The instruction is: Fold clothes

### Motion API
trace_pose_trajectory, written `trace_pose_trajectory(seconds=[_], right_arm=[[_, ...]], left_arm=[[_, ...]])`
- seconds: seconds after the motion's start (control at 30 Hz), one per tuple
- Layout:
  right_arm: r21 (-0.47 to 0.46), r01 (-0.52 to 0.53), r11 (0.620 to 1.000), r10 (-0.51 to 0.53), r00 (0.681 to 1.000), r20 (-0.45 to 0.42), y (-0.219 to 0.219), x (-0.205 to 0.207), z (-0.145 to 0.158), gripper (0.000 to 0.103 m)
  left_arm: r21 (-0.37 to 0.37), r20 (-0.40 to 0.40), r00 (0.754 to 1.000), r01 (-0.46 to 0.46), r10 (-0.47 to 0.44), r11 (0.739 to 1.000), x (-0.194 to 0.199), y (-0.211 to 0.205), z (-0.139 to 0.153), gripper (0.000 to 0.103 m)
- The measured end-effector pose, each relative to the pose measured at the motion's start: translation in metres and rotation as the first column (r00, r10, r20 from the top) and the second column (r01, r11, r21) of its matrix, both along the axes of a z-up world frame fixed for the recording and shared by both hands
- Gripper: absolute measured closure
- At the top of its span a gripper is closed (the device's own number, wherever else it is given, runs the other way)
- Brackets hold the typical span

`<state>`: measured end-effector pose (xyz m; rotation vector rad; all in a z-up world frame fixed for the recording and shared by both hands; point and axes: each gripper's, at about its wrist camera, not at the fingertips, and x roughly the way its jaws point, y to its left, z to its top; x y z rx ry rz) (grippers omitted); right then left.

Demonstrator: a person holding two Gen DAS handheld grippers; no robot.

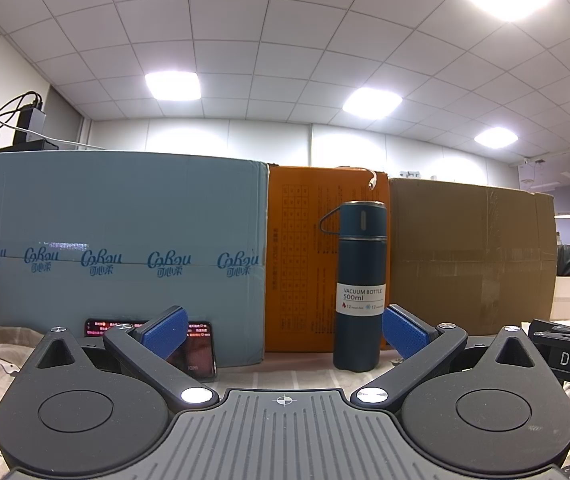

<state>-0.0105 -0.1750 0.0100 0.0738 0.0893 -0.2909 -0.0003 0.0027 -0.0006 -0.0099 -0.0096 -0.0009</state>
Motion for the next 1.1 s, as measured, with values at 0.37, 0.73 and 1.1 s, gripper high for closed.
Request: trace_pose_trajectory(seconds=[0.37, 0.73, 1.1], right_arm=[[0.001, -0.002, 1.0, 0.002, 1.0, 0.0, -0.0002, -0.0001, -0.0003, 0.0], [0.001, -0.002, 1.0, 0.002, 1.0, 0.001, -0.0004, -0.0011, 0.0001, 0.0], [0.0, -0.003, 1.0, 0.003, 1.0, 0.003, -0.0005, -0.0019, 0.0, 0.0]], left_arm=[[0.0, 0.001, 1.0, 0.002, -0.002, 1.0, -0.0013, -0.0002, 0.0005, 0.0], [0.0, 0.001, 1.0, 0.003, -0.003, 1.0, -0.002, 0.0008, 0.0003, 0.0], [0.0, 0.003, 1.0, 0.004, -0.004, 1.0, -0.0033, 0.0023, 0.0005, 0.0]])
